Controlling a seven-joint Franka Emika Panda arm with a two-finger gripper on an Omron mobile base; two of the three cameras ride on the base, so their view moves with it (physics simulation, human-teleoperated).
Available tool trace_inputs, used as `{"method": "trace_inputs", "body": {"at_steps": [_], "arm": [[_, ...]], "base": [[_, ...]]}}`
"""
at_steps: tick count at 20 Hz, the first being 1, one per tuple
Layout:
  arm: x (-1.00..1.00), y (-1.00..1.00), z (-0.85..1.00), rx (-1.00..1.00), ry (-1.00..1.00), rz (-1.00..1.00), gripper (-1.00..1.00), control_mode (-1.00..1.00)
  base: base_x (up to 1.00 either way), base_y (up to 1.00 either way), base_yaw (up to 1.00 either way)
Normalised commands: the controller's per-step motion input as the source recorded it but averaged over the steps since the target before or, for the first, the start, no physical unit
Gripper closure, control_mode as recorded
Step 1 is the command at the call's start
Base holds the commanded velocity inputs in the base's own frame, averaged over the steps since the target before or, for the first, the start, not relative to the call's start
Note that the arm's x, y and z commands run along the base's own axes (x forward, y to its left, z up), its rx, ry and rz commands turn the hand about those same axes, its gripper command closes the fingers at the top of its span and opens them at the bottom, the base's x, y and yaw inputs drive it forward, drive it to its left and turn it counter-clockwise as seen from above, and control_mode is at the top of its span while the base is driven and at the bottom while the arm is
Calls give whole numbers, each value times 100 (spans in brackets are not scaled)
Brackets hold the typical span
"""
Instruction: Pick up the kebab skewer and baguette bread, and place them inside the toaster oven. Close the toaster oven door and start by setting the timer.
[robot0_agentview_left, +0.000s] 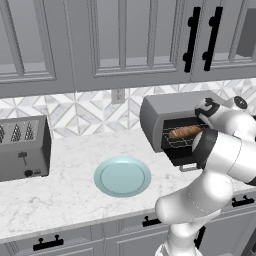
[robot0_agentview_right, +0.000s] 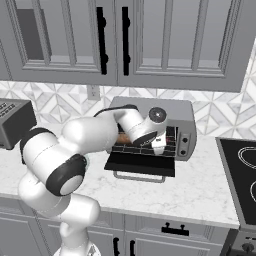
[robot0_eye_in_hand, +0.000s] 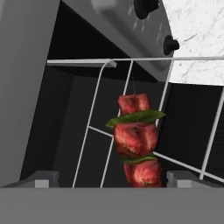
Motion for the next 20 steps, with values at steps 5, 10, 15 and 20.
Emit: {"method": "trace_inputs", "body": {"at_steps": [5, 10, 15, 20], "arm": [[0, 0, 1, -4, 5, 0, -100, -100], [0, 0, 14, -2, 2, 0, -100, -100], [-20, 0, 9, -4, 0, 3, -100, -100], [-75, 13, 0, -15, -5, 28, -100, -100]], "base": [[0, 0, 0], [0, 0, 0], [0, 0, 0], [0, 0, 0]]}}
